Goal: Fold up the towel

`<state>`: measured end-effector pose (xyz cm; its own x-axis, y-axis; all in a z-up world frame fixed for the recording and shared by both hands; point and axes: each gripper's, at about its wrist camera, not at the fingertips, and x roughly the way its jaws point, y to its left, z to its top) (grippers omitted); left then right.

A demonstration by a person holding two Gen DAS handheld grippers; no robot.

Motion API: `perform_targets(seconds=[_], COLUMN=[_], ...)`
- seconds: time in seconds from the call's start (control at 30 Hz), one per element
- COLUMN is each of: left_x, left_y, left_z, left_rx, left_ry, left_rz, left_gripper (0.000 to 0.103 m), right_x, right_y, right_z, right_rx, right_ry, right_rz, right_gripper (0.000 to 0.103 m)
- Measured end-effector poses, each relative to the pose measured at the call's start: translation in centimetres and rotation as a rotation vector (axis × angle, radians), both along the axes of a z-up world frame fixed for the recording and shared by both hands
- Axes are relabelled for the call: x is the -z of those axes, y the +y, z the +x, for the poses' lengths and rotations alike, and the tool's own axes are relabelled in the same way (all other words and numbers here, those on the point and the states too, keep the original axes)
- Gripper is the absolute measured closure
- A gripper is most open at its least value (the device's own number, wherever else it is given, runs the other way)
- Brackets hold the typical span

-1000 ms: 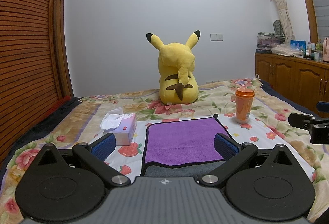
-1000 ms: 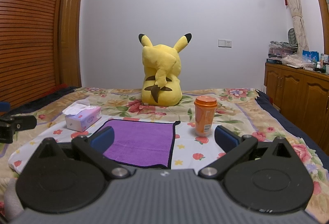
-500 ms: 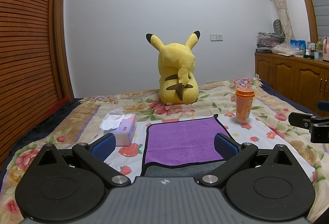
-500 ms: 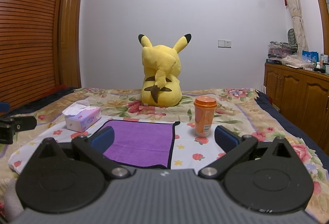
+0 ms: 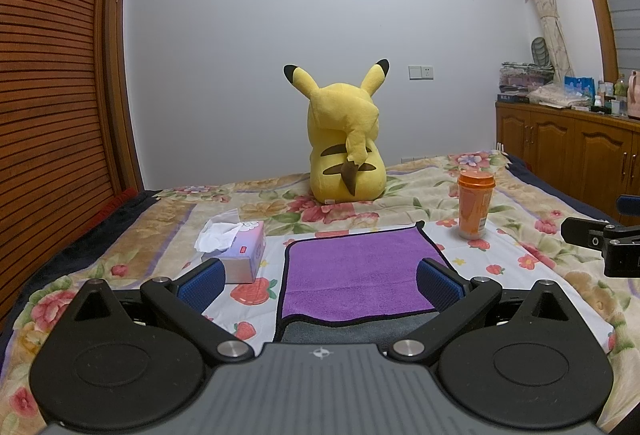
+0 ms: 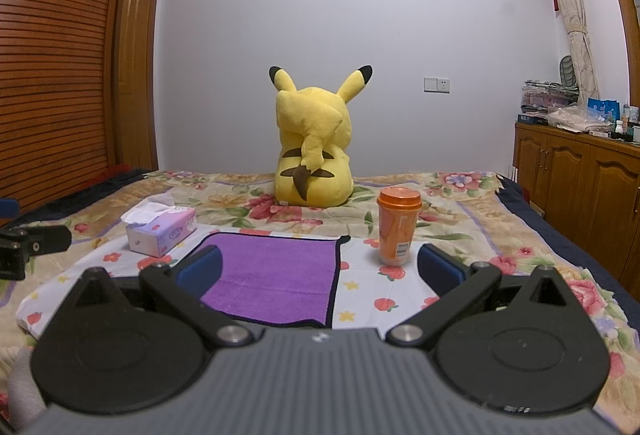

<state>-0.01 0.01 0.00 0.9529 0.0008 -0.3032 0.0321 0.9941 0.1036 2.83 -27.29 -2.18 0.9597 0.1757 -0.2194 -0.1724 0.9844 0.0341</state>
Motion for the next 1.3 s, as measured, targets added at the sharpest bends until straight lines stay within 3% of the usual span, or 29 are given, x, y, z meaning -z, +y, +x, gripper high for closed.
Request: perform_targets(seconds=[0.97,1.3], left_x=[0.0,0.7], left_y=[0.0,0.4], left_z=[0.0,1.7], left_rx=[0.000,0.001], left_ry=[0.004,0.126], left_rz=[0.002,0.004], left_gripper=[0.000,0.000], right_x=[-0.1,1.1], right_y=[0.1,0.7], right_z=[-0.3,2.0], right_rx=[-0.001,-0.015], right_ry=[0.001,0.071], right_rz=[0.000,-0.034], right_gripper=[0.000,0.000])
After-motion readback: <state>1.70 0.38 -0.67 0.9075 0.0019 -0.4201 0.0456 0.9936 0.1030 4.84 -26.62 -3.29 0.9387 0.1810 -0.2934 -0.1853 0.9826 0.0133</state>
